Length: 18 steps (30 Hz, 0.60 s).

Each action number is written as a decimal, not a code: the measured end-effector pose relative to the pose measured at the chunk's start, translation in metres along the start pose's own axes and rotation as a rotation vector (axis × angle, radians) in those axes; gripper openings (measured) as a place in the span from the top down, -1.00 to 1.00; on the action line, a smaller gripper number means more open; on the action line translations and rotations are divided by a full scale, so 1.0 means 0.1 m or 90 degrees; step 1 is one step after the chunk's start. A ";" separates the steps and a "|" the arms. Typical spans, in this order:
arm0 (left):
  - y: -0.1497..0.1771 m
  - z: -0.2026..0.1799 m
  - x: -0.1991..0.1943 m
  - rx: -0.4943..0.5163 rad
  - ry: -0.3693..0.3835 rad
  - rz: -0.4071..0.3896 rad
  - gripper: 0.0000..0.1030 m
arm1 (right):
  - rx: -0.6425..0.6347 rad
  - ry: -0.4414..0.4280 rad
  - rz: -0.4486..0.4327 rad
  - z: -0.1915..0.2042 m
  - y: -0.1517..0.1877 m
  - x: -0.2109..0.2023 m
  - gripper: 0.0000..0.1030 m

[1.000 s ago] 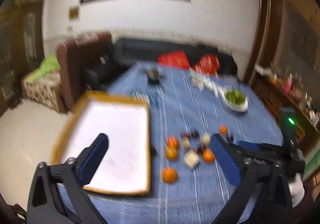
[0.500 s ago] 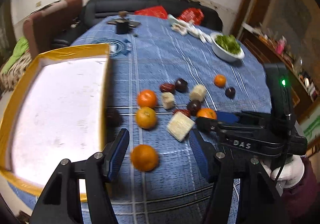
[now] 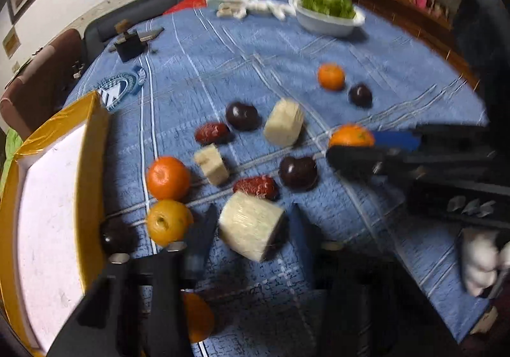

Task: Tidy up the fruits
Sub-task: 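Grasp a mandarin with the right tool while the left tool grasps a white chunk, then carry both items over the yellow tray and open both tools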

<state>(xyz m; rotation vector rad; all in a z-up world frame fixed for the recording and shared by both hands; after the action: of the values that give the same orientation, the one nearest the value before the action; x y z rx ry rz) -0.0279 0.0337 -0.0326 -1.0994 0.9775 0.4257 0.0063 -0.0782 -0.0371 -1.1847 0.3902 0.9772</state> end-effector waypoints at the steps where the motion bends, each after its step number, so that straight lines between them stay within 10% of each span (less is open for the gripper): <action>1: 0.00 0.00 0.00 -0.003 0.000 -0.003 0.25 | 0.004 -0.008 0.001 0.00 0.00 0.00 0.21; 12: 0.07 0.49 -0.65 -0.162 0.039 -0.084 0.26 | -0.038 -0.015 -0.017 0.42 -0.03 -0.19 0.21; 18: 0.40 1.47 -1.11 -0.284 -0.071 -0.129 0.25 | -0.127 -0.056 -0.014 1.23 -0.06 -0.19 0.21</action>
<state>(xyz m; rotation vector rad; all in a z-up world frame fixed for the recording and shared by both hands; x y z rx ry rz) -0.0498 0.1994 0.0544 -1.5438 0.6782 0.5467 -0.0268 0.0238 0.0259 -1.3183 0.2128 1.0637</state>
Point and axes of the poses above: each gripper's, at about its wrist camera, not at the fingertips, and x roughly the way its jaws point, z to its left, y to its underside, the point moved 7 cm from there along x, roughly the way its jaws point, and after that the axes turned 2 degrees about -y, right-handed, at the moved point
